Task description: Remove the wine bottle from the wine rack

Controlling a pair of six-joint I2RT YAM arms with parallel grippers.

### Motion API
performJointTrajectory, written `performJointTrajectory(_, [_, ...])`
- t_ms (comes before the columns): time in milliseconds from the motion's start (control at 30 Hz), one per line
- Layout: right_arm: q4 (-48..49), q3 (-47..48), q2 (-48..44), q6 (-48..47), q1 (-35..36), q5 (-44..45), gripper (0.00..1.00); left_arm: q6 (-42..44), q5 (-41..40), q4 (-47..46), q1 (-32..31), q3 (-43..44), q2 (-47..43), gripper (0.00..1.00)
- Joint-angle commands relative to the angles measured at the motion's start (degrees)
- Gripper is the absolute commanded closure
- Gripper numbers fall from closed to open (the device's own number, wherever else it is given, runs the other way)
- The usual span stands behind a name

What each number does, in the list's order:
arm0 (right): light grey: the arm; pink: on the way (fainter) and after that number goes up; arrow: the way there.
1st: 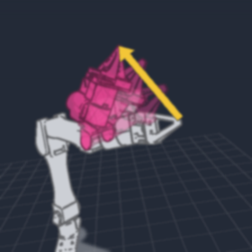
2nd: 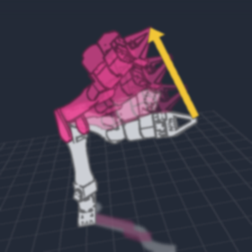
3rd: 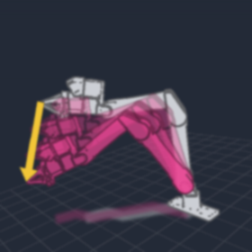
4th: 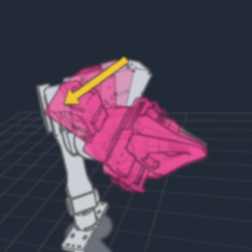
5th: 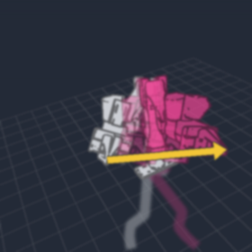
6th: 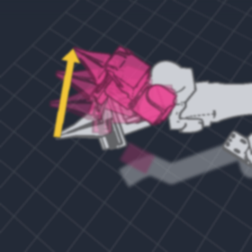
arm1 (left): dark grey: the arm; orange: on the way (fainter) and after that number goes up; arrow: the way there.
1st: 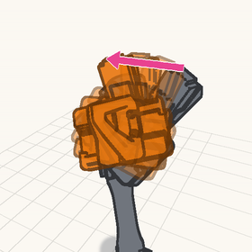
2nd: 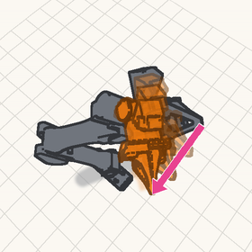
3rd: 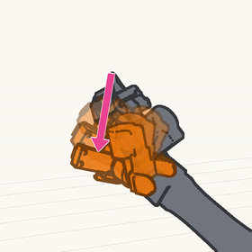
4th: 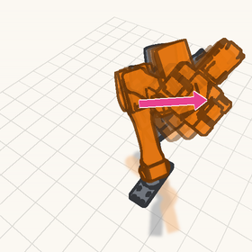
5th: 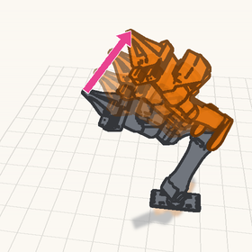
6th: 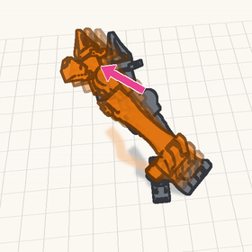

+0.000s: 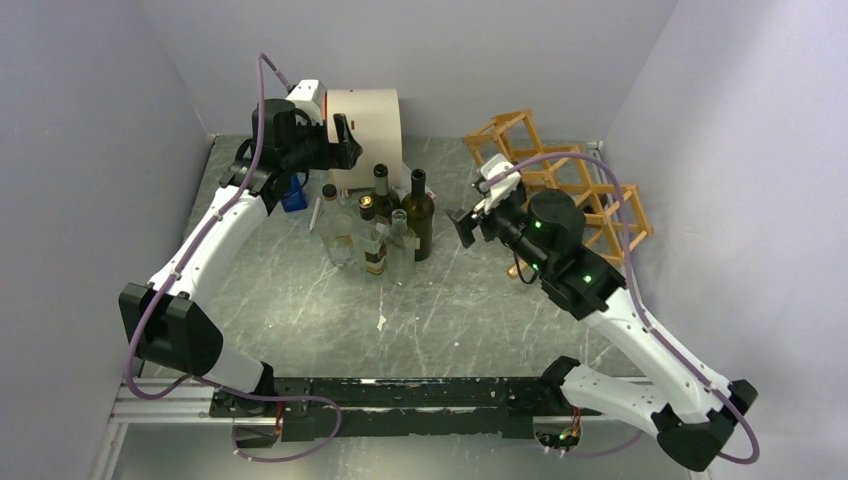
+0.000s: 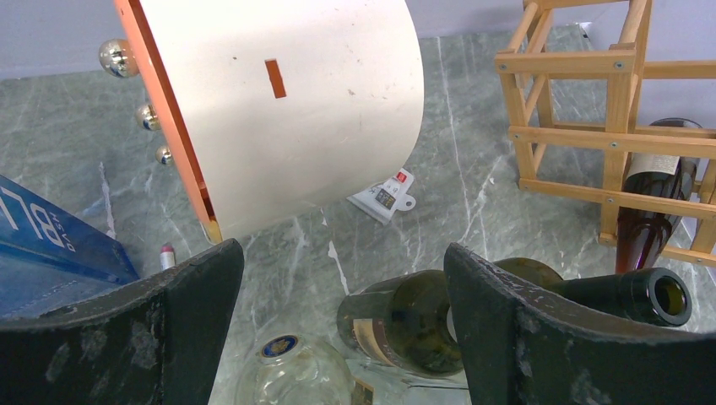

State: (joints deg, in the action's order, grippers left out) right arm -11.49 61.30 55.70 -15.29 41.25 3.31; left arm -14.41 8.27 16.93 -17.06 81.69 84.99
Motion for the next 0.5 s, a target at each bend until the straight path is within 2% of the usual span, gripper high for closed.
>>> performJointTrajectory(0, [-9.7, 0.7, -4.5, -2.8, 0.1, 4.9, 0.12, -0.6, 1.6, -1.6, 0.4, 1.2, -1.5, 0.08])
performJointTrajectory(133, [-11.9, 1.0, -7.7, 1.7, 0.1, 7.9, 0.12, -0.2, 0.6, -1.5, 0.5, 1.1, -1.8, 0.08])
performJointTrajectory(200, [-12.5, 1.9, -8.4, 7.2, 0.1, 9.4, 0.01, 0.2, -0.1, -1.7, 0.4, 0.9, -2.4, 0.08])
performJointTrajectory(267, [-13.3, 3.9, -8.8, 13.2, 0.1, 12.1, 0.00, 0.7, -1.0, -1.7, 0.4, 0.9, -3.9, 0.08])
performJointTrajectory(400, [-14.7, 7.4, -10.4, 20.5, 0.1, 19.8, 0.00, 3.4, -5.2, -1.5, 0.2, 1.4, -9.0, 0.06])
performJointTrajectory(467, [-14.8, 9.0, -11.9, 23.2, 0.1, 27.4, 0.00, 5.4, -8.1, -2.2, -0.1, 1.4, -12.5, 0.04])
